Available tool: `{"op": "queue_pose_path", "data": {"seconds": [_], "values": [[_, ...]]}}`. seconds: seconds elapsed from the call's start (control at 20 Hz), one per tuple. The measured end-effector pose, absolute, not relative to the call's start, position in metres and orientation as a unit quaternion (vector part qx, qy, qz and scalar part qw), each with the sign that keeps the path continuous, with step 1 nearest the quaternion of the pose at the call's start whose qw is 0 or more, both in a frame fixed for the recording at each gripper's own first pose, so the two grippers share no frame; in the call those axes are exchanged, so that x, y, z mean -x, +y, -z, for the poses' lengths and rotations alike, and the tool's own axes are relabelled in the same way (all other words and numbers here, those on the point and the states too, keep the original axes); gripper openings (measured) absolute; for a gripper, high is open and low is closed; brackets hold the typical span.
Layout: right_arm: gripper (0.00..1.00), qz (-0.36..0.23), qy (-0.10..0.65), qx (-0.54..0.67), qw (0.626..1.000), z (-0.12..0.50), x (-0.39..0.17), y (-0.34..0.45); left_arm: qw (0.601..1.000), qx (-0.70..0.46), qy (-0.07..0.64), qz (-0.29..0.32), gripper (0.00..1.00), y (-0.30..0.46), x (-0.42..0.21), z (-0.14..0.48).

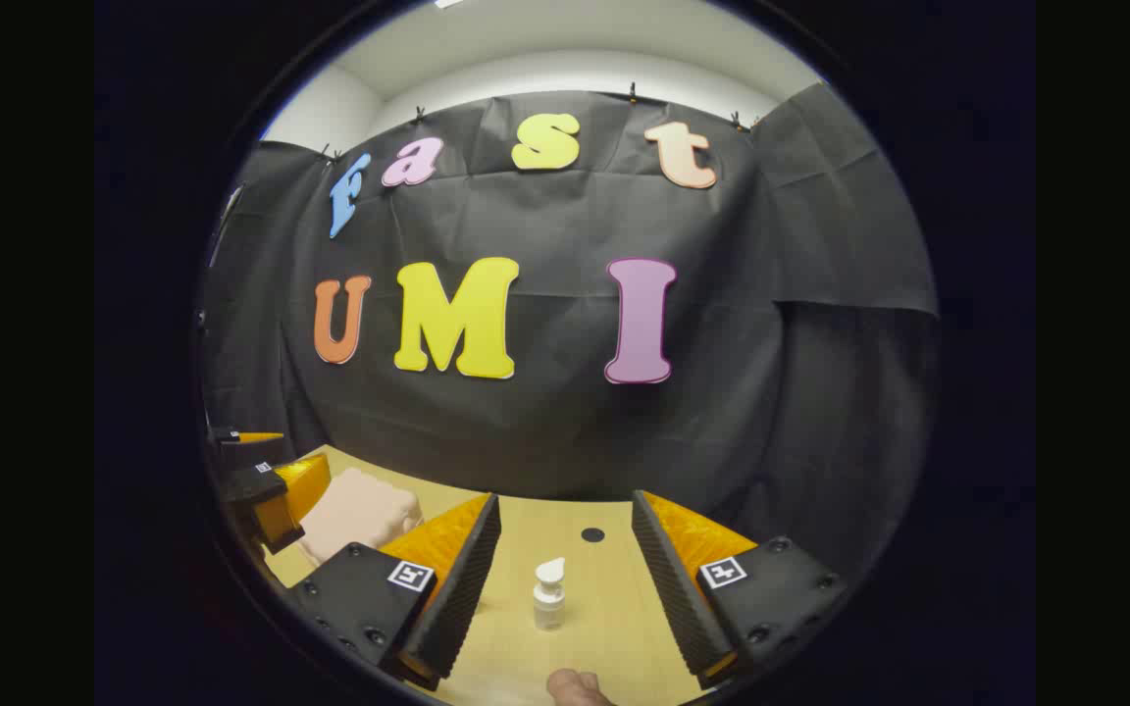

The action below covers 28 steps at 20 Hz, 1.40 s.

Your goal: First open the suitcase, pack the skin care products into it, and then close the suitcase.

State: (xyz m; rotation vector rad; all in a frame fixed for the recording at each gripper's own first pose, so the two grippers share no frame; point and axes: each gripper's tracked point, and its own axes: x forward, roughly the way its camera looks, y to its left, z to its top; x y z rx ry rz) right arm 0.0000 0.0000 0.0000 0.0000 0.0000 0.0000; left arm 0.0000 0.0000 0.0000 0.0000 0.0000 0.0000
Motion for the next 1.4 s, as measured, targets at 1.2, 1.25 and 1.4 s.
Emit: {"op": "queue_pose_path", "data": {"seconds": [1.2,1.25,1.4], "values": [[0.80,0.014,0.035,0.031,0.999,0.038,-0.027,-0.033,0.988,-0.150,0.019,-0.024,0.99,0.017,-0.055,0.058],[0.80,0.023,0.041,0.029,0.998,0.042,-0.027,-0.043,0.984,-0.172,0.027,-0.026,0.99,0.022,-0.063,0.071],[0.80,0.048,0.058,0.023,0.997,0.060,-0.026,-0.076,0.971,-0.236,0.041,-0.019,0.99,0.024,-0.073,0.102]]}}
